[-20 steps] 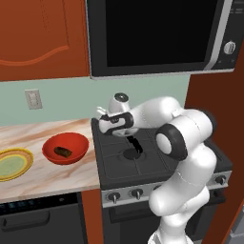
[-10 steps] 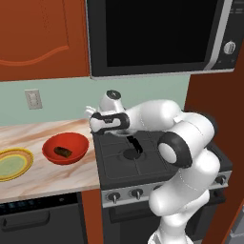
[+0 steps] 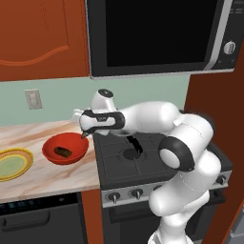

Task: Place the fish on the plate and place the sweet potato on the same plate.

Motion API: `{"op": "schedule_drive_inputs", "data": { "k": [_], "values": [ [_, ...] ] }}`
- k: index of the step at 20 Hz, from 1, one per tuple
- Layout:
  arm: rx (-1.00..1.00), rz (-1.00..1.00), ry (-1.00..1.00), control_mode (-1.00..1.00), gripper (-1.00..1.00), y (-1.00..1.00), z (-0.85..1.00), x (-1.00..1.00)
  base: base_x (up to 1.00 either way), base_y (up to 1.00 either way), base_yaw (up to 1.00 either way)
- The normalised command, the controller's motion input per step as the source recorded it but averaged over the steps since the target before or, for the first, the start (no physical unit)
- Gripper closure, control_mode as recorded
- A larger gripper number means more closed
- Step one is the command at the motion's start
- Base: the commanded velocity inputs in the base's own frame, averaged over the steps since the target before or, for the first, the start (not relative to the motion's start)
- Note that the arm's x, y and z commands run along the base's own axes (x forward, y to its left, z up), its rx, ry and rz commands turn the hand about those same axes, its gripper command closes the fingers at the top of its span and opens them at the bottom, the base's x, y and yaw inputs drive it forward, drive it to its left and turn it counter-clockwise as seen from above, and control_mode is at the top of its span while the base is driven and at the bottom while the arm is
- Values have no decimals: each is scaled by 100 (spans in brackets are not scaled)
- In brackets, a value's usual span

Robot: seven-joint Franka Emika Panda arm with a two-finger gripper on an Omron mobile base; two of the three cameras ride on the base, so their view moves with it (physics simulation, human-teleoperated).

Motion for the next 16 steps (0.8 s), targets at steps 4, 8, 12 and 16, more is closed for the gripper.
{"op": "schedule_drive_inputs", "data": {
  "k": [4, 8, 12, 16],
  "values": [
    [-3, 18, 0, -100, 100, 46, 8, -32, 0, 0, 0],
    [-5, 16, 0, -100, 100, 43, 7, -36, 0, 0, 0],
    [-9, 10, 0, -100, 100, 27, 5, -40, 0, 0, 0],
    [-7, 6, 0, -100, 100, 17, 5, -43, 0, 0, 0]
  ]
}}
